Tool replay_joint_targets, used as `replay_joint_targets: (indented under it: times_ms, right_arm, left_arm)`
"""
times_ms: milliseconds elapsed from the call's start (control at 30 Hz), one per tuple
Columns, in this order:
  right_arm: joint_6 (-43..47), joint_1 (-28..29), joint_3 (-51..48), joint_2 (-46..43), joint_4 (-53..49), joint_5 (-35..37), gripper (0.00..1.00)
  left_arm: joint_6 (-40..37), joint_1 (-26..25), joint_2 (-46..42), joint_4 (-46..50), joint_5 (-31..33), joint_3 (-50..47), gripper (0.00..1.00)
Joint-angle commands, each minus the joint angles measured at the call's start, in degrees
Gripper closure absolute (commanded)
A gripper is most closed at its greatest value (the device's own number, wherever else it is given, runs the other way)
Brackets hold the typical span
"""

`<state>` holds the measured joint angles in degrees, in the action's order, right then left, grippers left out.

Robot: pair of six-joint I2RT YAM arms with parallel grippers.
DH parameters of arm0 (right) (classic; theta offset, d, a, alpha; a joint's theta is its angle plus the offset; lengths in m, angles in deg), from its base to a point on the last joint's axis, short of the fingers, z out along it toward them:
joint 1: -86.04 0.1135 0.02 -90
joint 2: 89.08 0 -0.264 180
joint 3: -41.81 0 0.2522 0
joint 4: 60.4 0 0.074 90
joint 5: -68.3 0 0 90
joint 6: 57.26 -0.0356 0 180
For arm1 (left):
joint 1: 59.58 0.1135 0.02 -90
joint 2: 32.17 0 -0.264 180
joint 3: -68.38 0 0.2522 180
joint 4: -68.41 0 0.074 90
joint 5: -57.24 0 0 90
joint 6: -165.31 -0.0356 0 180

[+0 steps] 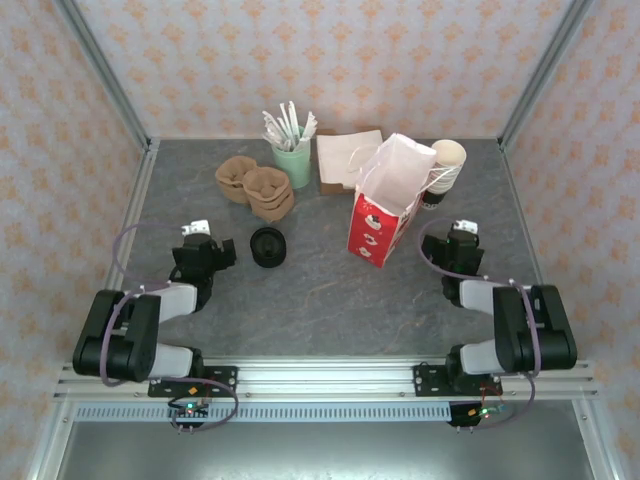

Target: Pack the takeout coffee

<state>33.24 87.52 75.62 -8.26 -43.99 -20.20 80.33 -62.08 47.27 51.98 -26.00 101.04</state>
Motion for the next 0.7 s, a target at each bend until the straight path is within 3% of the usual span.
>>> replay_joint_targets:
  times_ms: [0, 667]
  right_arm:
    - [2.49, 0.96, 4.24, 6.37, 13.86, 2.10, 0.01]
    - [2.24, 0.99, 2.58, 3.55, 14.58, 2.51, 0.01]
  left_arm:
    - [-3.73, -1.19, 6.17, -14.28, 6.44, 4.40, 0.00]
    - [-3.55, -1.27, 5.22, -12.94, 7.50, 4.73, 0.00]
